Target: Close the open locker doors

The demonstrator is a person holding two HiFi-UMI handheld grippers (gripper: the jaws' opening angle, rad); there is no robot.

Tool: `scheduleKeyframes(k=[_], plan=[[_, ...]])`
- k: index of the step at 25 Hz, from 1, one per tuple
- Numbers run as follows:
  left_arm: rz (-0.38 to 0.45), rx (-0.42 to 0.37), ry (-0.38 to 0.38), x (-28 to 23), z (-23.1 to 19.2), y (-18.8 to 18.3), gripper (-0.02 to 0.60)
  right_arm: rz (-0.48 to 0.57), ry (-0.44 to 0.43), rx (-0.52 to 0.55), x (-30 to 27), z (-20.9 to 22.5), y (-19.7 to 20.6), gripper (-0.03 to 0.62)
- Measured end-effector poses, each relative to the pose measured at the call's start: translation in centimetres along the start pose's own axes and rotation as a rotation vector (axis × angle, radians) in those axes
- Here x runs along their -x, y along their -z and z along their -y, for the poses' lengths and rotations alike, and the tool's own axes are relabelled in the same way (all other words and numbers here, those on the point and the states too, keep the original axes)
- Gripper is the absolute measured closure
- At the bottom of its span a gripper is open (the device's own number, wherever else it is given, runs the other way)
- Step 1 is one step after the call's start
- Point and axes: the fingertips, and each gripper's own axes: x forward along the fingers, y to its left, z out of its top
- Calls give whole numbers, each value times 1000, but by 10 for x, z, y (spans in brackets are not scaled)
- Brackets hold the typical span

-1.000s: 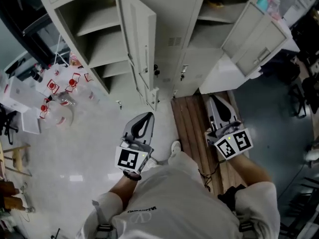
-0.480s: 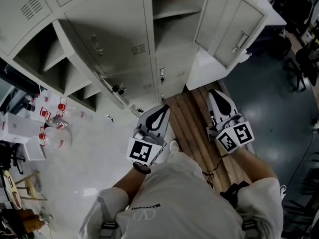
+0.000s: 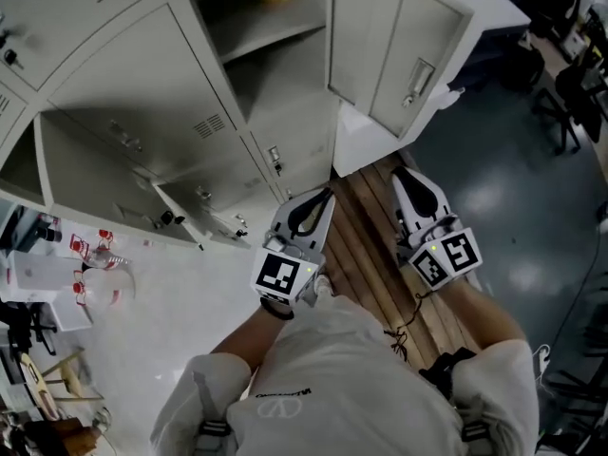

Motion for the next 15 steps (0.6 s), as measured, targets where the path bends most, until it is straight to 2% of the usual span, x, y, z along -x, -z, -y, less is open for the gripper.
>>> scheduleKeyframes(k=[5, 9, 15], plan=[[2, 41, 54, -49, 14, 9, 561, 11, 62, -16, 1, 42, 4, 526], [-18, 14, 99, -87, 22, 14, 541, 16, 93, -7, -1, 66, 8, 514], [-21, 22, 140, -138, 23, 28, 511, 11, 151, 8, -9, 97, 16, 508]])
